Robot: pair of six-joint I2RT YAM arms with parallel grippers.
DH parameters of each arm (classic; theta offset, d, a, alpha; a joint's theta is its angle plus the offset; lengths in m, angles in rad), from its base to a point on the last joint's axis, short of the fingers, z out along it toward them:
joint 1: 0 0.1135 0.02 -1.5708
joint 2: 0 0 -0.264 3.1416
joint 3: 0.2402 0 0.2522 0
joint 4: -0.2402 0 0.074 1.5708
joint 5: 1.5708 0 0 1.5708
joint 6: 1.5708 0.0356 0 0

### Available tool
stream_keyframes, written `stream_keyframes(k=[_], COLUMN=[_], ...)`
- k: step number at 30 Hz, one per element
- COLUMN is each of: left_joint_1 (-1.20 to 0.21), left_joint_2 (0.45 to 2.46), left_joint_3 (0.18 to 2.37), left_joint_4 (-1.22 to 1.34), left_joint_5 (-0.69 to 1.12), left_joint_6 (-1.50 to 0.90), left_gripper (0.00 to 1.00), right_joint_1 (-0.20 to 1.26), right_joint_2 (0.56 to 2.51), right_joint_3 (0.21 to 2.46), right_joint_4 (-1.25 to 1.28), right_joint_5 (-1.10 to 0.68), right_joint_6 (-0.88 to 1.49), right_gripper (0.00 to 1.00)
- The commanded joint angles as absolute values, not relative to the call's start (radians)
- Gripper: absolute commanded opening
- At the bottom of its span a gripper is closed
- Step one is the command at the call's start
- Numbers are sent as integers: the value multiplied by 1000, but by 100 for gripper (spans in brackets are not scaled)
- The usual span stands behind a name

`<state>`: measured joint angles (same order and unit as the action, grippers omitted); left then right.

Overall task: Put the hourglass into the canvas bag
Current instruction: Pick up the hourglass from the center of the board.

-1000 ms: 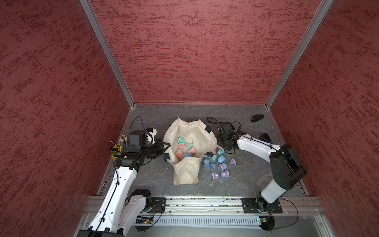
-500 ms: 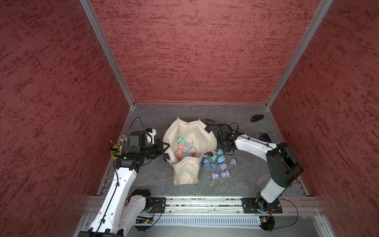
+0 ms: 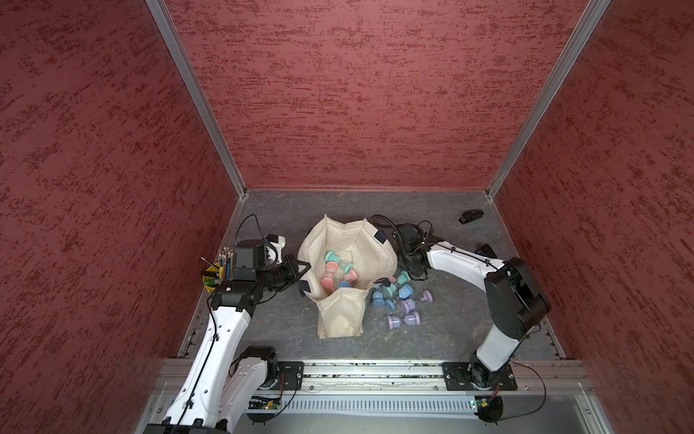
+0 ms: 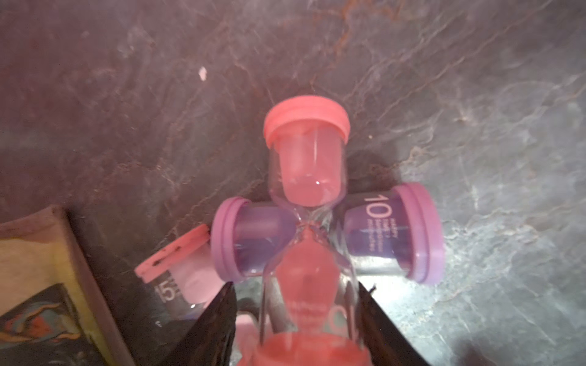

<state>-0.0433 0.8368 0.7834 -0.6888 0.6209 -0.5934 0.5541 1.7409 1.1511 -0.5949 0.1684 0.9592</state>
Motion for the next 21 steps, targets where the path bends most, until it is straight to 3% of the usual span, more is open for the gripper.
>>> stream_keyframes(k=[1, 21], left_joint_1=[-32, -20], left_joint_2=[819, 816], left_joint_3=[785, 785], left_joint_4=[-676, -683], left_joint_5=[636, 643], left_joint_6=[-579, -573], left_gripper=[0, 0], right_joint_1=[558, 543], right_joint_2=[1720, 1745], right_joint_3=[1174, 1154], right_joint_4=[-630, -611], right_joint_5=[218, 225], right_joint_6=[953, 947], right_gripper=[59, 54])
